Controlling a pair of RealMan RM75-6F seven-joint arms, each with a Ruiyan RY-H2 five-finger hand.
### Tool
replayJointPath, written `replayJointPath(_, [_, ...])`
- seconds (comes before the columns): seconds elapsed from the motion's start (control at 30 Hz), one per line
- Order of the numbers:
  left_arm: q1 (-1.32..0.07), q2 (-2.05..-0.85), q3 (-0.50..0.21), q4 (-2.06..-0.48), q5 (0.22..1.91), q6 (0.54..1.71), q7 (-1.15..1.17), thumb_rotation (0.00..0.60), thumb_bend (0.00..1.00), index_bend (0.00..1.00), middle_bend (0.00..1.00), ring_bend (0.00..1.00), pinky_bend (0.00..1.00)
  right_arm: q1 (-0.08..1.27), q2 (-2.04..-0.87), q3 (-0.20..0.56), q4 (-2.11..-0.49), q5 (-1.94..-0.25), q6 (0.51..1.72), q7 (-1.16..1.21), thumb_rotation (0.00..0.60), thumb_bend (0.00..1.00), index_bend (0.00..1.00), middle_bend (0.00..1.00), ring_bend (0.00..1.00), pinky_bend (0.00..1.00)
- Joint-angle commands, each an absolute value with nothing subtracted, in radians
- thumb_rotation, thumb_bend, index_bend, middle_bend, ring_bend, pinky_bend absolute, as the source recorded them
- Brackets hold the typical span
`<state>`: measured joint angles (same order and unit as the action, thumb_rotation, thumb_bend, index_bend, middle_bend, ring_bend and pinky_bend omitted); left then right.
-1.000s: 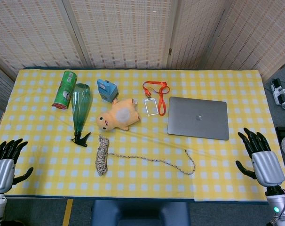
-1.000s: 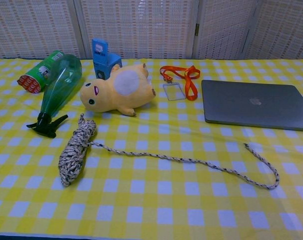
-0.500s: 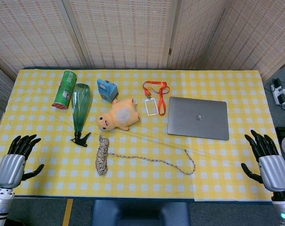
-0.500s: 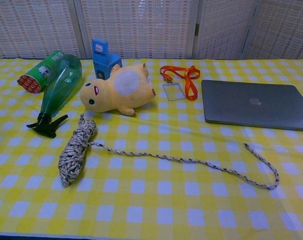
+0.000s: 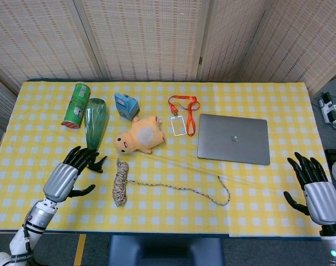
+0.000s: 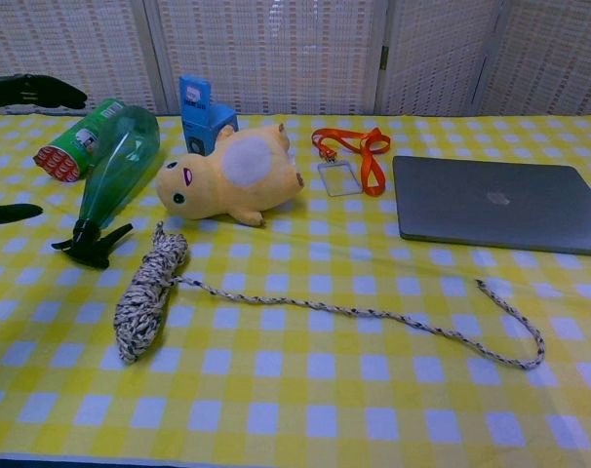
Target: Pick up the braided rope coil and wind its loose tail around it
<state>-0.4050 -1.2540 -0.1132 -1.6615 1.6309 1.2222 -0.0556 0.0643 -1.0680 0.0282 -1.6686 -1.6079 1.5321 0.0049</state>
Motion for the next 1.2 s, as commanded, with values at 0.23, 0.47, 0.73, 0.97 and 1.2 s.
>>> replayJointPath(0.23, [-0.52,-1.399,-0.121,-1.666,1.571,1.078,0.093,0.6,0.25,0.06,0.1,0.06,0.04,0.065,-1.067,0.027,-1.666,-1.593,1.518,0.003,0.6,0.34,0.0,0.0,0.06,0.01])
replayJointPath(0.47, [-0.555,-1.492,-0.117,-1.642,1.497,1.03,0.212,0.6,0.25,0.0,0.04,0.01,0.01,0.064,-1.07,0.026,-1.655,-1.588,1.513,0.013,0.6,0.34,0.0,0.0,0.06,0.01])
replayJointPath(0.73, [-0.552,-1.609,-0.097,-1.568,1.412,1.036,0.345,0.6,0.25,0.0,0.0,0.0,0.0,0.066,-1.075,0.024,-1.647,-1.587,1.505,0.02,0.6,0.34,0.0,0.0,0.06,0.01])
replayJointPath(0.97, [-0.541,-1.701,-0.095,-1.484,1.349,1.067,0.431,0.6,0.25,0.0,0.0,0.0,0.0,0.066,-1.077,0.023,-1.644,-1.586,1.501,0.02,0.6,0.34,0.0,0.0,0.06,0.01])
replayJointPath(1.2, [-0.525,-1.745,-0.088,-1.407,1.334,1.13,0.531,0.6,0.25,0.0,0.0,0.0,0.0,0.067,-1.076,0.022,-1.646,-1.588,1.501,0.019,0.6,0.34,0.0,0.0,0.06,0.01])
